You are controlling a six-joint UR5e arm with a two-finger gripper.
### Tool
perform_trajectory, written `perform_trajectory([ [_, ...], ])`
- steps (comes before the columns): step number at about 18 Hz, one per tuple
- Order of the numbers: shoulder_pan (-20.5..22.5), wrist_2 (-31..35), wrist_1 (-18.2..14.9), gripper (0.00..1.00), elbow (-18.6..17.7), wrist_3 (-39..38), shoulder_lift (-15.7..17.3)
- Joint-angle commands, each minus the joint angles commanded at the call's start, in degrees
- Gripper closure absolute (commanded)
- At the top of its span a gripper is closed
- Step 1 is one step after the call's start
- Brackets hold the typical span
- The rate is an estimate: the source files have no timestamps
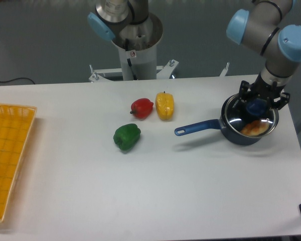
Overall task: Close the pot lid
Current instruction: 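Settle the lid on the saucepan and open the gripper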
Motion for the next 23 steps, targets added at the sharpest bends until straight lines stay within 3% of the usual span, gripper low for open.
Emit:
perform_trajectory([
  [5, 0.0, 0.1, 2.1, 0.45, -1.1, 0.0, -0.2],
  [23, 0.5, 0.1, 2.2, 0.45, -2.9, 0.2, 0.3],
])
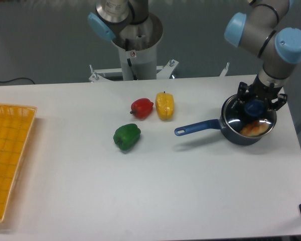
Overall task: Close the pot lid
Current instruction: 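Settle the lid on the saucepan and open the gripper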
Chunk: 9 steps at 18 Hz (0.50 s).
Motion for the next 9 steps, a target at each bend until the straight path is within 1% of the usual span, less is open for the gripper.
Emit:
perform_trajectory([
  [9, 0.1, -0.1, 0.4, 0.45, -1.0, -0.1, 0.2],
])
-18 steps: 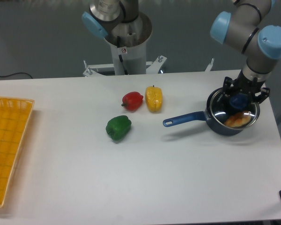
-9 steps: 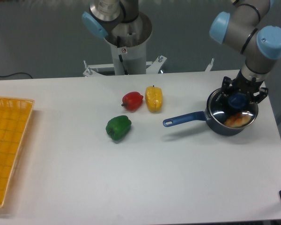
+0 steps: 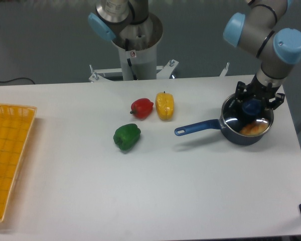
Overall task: Close the pot lid
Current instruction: 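Settle the lid on the saucepan and open the gripper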
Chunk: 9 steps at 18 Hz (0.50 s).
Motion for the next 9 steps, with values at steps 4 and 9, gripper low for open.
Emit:
perform_trajectory([
  [4, 0.1, 0.0, 0.0, 0.45, 0.0, 0.1, 0.0],
  [9, 0.1, 0.0, 0.0, 0.39, 0.0, 0.1, 0.0],
])
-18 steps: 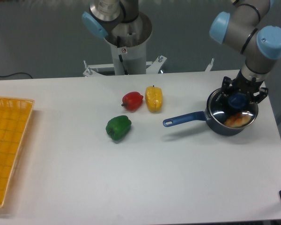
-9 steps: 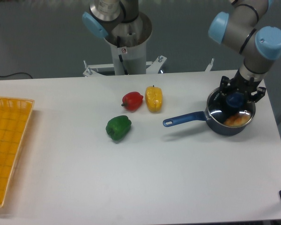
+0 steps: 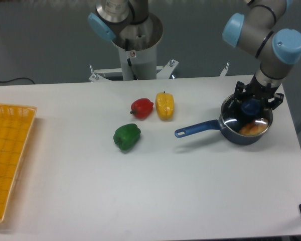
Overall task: Close the pot lid
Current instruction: 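Settle the lid on the saucepan and open the gripper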
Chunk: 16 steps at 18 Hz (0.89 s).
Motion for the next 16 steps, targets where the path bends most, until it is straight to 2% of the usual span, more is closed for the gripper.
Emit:
perform_trajectory([
  [12, 0.0, 0.1, 0.4, 0.14, 0.0, 0.0, 0.0],
  [15, -0.1, 0.1, 0.4, 0.01, 0.0, 0.0, 0.1],
  [16, -0.1, 0.1, 0.4, 0.0, 0.0, 0.1, 0.2],
])
